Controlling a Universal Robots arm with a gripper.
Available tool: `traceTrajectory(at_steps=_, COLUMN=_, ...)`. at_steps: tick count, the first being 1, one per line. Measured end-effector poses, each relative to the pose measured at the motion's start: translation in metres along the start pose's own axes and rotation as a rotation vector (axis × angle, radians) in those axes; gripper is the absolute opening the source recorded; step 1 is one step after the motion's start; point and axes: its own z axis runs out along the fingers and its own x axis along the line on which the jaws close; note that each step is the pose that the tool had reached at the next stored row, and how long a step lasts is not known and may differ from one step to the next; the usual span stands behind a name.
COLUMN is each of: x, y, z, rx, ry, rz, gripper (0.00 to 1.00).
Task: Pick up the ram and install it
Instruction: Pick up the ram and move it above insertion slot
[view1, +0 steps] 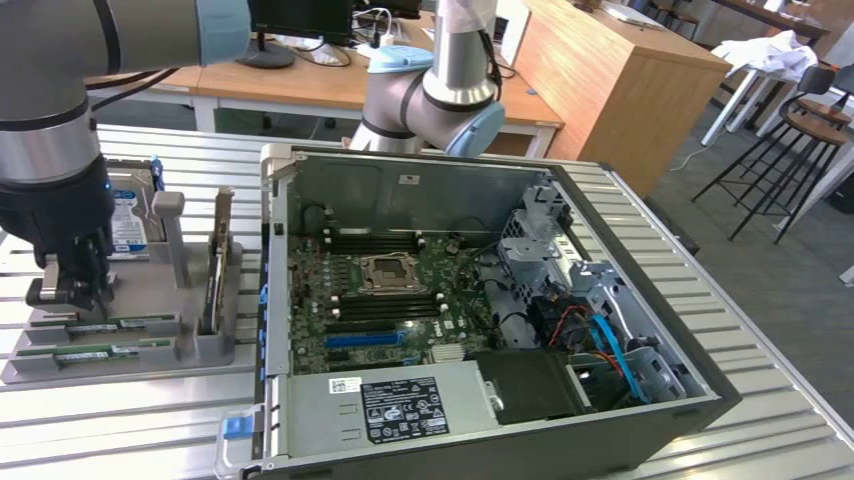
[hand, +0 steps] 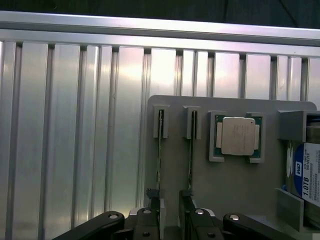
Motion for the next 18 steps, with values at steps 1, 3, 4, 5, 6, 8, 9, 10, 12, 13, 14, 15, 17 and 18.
traceTrajectory(at_steps=1, x=0.001, y=0.0, z=0.0, rx=0.0, ry=0.0, rz=0.0, gripper=0.3)
traceTrajectory(at_steps=3, x=0.005, y=0.0001, z=0.0, rx=0.0, ry=0.0, rz=0.0, gripper=0.3)
traceTrajectory(at_steps=4, x=0.006, y=0.0002, z=0.0, rx=0.0, ry=0.0, rz=0.0, gripper=0.3)
traceTrajectory(at_steps=5, x=0.006, y=0.0002, z=-0.0001, rx=-0.0001, ry=0.0, rz=0.0, gripper=0.3)
traceTrajectory(at_steps=6, x=0.006, y=0.0002, z=-0.0001, rx=-0.0001, ry=0.0, rz=0.0, gripper=0.3)
traceTrajectory(at_steps=8, x=0.006, y=0.0002, z=-0.0001, rx=0.0, ry=0.0, rz=0.0, gripper=0.3)
traceTrajectory(at_steps=9, x=0.006, y=0.0002, z=-0.0001, rx=0.0, ry=0.0, rz=0.0, gripper=0.3)
traceTrajectory(at_steps=10, x=0.006, y=0.0002, z=0.0003, rx=0.0001, ry=0.0, rz=0.0, gripper=0.3)
traceTrajectory(at_steps=12, x=0.006, y=0.0001, z=0.0026, rx=0.0, ry=-0.0001, rz=0.0, gripper=0.3)
traceTrajectory(at_steps=13, x=0.006, y=0.0001, z=0.0043, rx=0.0, ry=0.0, rz=0.0, gripper=0.3)
traceTrajectory(at_steps=14, x=0.006, y=0.0, z=0.0062, rx=0.0, ry=-0.0001, rz=0.0, gripper=0.3)
traceTrajectory(at_steps=15, x=0.006, y=0.0, z=0.008, rx=0.0001, ry=-0.0001, rz=0.0, gripper=0.3)
traceTrajectory(at_steps=17, x=0.006, y=-0.0001, z=0.0113, rx=0.0, ry=-0.0001, rz=0.0, gripper=0.3)
traceTrajectory(at_steps=18, x=0.007, y=-0.0001, z=0.0129, rx=0.0, ry=0.0, rz=0.0, gripper=0.3)
